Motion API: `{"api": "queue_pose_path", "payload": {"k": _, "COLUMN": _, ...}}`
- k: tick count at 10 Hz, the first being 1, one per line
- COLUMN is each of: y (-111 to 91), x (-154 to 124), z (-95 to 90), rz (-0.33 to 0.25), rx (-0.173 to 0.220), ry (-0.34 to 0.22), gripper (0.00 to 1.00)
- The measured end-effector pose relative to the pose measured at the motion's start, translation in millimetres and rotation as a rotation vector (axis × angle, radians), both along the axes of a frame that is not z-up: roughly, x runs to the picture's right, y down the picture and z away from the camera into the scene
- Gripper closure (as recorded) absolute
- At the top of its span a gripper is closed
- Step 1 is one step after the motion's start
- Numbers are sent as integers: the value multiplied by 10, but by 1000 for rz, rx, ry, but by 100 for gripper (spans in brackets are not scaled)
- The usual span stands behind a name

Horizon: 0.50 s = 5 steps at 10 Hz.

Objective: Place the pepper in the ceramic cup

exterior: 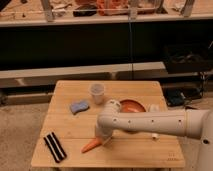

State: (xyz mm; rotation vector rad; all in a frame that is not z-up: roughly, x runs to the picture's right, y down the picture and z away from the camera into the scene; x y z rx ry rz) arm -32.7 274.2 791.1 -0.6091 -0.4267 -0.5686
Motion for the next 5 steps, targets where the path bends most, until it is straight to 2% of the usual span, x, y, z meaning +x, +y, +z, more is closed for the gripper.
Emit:
{"api": "queue_pose_path", "payload": {"k": 1, "y": -46, "x": -6, "z": -27, "rz": 4, "rx": 3, "ry": -2, "gripper": 95}}
{"api": "queue_pose_path", "payload": {"k": 3, "y": -276, "x": -16, "z": -13, "rz": 15, "rx": 28, "ry": -4, "gripper": 95}}
{"api": "queue_pose_path", "payload": {"k": 5, "y": -311, "x": -29, "z": 18, "rz": 17, "rx": 40, "ry": -6, "gripper": 95}}
